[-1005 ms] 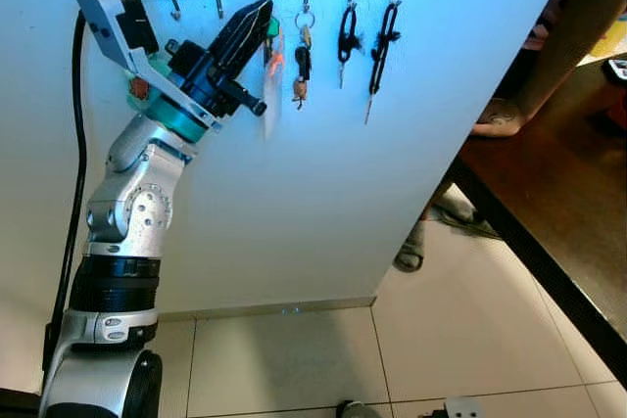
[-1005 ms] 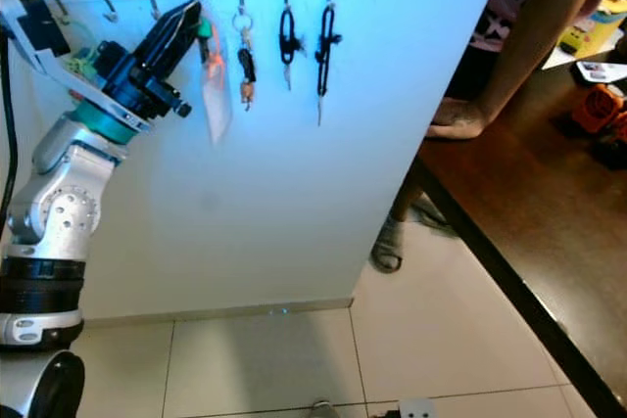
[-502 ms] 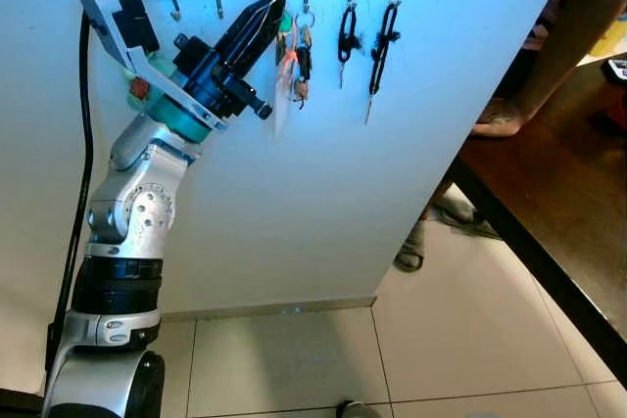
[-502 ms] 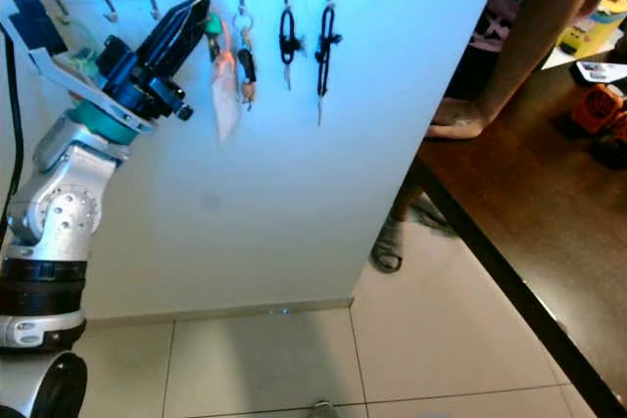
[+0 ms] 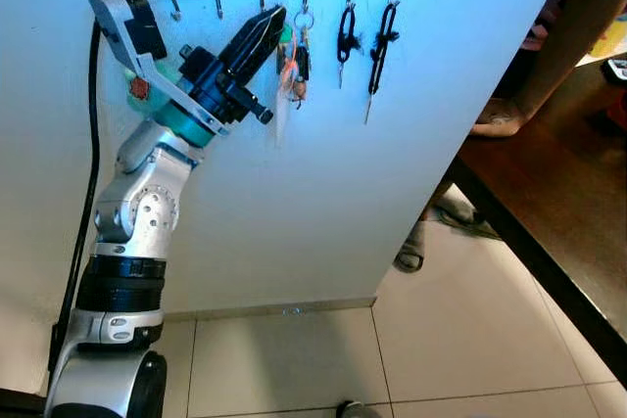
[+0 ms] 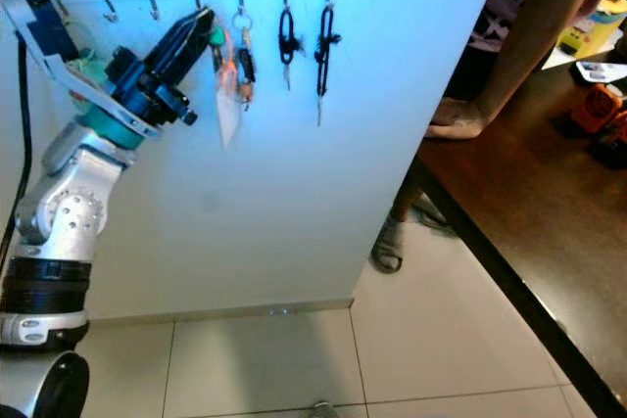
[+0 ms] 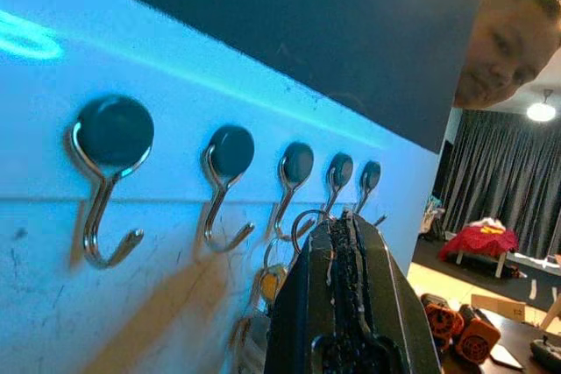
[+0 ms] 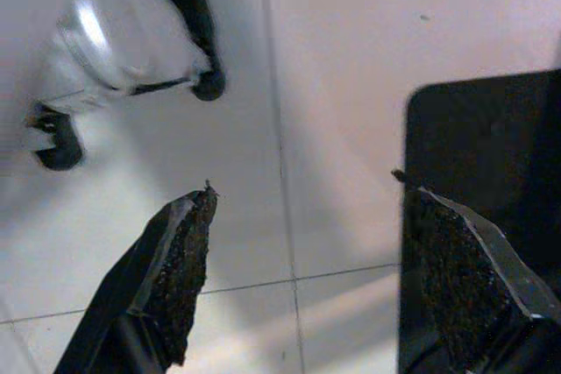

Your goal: Hang keys on a hook

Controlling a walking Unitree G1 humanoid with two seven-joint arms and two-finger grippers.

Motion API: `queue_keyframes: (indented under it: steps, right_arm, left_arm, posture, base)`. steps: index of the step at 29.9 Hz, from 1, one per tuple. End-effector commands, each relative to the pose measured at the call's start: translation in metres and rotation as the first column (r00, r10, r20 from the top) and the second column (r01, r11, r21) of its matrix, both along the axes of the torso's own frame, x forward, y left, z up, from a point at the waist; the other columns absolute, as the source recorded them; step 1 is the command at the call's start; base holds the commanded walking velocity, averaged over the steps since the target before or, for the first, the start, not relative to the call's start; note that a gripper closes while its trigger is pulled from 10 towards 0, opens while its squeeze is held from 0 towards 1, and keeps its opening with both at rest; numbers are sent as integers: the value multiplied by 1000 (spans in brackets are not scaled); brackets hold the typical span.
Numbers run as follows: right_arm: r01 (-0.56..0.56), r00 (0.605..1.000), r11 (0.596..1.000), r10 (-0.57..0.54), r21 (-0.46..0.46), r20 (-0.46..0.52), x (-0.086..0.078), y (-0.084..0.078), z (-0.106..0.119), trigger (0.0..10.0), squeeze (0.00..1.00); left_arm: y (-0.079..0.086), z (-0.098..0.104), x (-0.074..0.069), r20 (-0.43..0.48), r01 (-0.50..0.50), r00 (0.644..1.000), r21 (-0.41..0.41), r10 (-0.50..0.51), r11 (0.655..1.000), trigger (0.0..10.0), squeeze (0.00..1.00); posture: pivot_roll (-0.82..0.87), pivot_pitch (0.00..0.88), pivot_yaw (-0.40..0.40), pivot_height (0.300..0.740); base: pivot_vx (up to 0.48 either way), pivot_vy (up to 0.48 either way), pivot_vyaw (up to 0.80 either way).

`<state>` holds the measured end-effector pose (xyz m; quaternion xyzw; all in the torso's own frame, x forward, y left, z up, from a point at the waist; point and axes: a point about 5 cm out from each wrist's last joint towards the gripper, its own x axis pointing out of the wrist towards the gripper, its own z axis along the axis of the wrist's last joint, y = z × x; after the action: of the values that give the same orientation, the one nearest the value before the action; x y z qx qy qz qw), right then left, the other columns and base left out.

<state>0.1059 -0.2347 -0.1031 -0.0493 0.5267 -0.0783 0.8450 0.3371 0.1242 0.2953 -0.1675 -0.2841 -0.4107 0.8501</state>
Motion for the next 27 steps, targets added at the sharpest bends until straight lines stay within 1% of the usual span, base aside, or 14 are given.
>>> queue_keyframes:
  steps: [1, 2, 4, 8, 13, 14, 15, 17, 18, 22, 26, 27]
  right_arm:
    - [-3, 1000, 1000, 4, 7, -26, -5, 8, -3, 10000, 0]
    - [-3, 1000, 1000, 4, 7, -26, -5, 8, -3, 10000, 0]
    - [-10, 1000, 1000, 11, 13, -21, -1, 16, -4, 10000, 0]
    - [-15, 1000, 1000, 15, 17, -16, 3, 21, -4, 10000, 0]
    - [-17, 1000, 1000, 17, 12, -10, 8, 19, -3, 10000, 0]
    - [-15, 1000, 1000, 15, 6, -9, 9, 15, -2, 10000, 0]
    - [-15, 1000, 1000, 15, 6, -9, 9, 15, -2, 10000, 0]
    - [-11, 1000, 1000, 11, -2, -13, 4, 7, -1, 10000, 0]
    - [-11, 1000, 1000, 11, -2, -13, 4, 7, -1, 10000, 0]
    - [0, 1000, 1000, -1, -18, -30, -9, -8, -1, 10000, 0]
    - [2, 999, 1000, -2, -20, -33, -11, -10, 0, 10000, 0]
    - [7, 999, 1000, -8, -25, -38, -16, -15, 0, 10000, 0]
  left_arm:
    - [-2, 1, 1, 9, -3, 1000, 8, 3, 1000, 10000, 0]
    - [-2, 1, 1, 9, -3, 1000, 8, 3, 1000, 10000, 0]
    - [-2, 2, 2, 11, -2, 1000, 7, 2, 1000, 10000, 0]
    - [-2, 3, 2, 15, -2, 1000, 6, 2, 1000, 10000, 0]
    - [-1, 4, 4, 19, -7, 1000, 2, 7, 1000, 10000, 0]
    - [0, 3, 5, 18, -10, 1000, 0, 10, 1000, 10000, 0]
    - [0, 3, 5, 18, -10, 1000, 0, 10, 1000, 10000, 0]
    - [0, 3, 5, 18, -10, 1000, -3, 10, 1000, 10000, 0]
    - [0, 3, 5, 18, -10, 1000, -3, 10, 1000, 10000, 0]
    - [2, 1, 8, 5, -22, 1000, -9, 22, 1000, 10000, 0]
    - [3, 1, 8, 2, -26, 1000, -10, 26, 1000, 10000, 0]
    - [6, -2, 10, -15, -41, 999, -21, 41, 999, 10000, 0]
  posture:
    - [-118, 92, 109, 740]
    - [-118, 92, 109, 740]
    - [-119, 91, 110, 740]
    - [-122, 90, 110, 740]
    - [-125, 88, 109, 740]
    - [-128, 86, 109, 740]
    - [-128, 86, 109, 740]
    - [-129, 87, 107, 740]
    - [-129, 87, 107, 740]
    - [-132, 89, 106, 740]
    - [-132, 89, 106, 740]
    - [-132, 92, 106, 740]
  base:
    - [0, 0, 0]
    - [0, 0, 0]
    - [0, 0, 0]
    - [0, 0, 0]
    - [0, 0, 0]
    - [0, 0, 0]
    - [0, 0, 0]
    - [0, 0, 0]
    - [0, 0, 0]
    - [0, 0, 0]
    - [0, 0, 0]
    - [0, 0, 0]
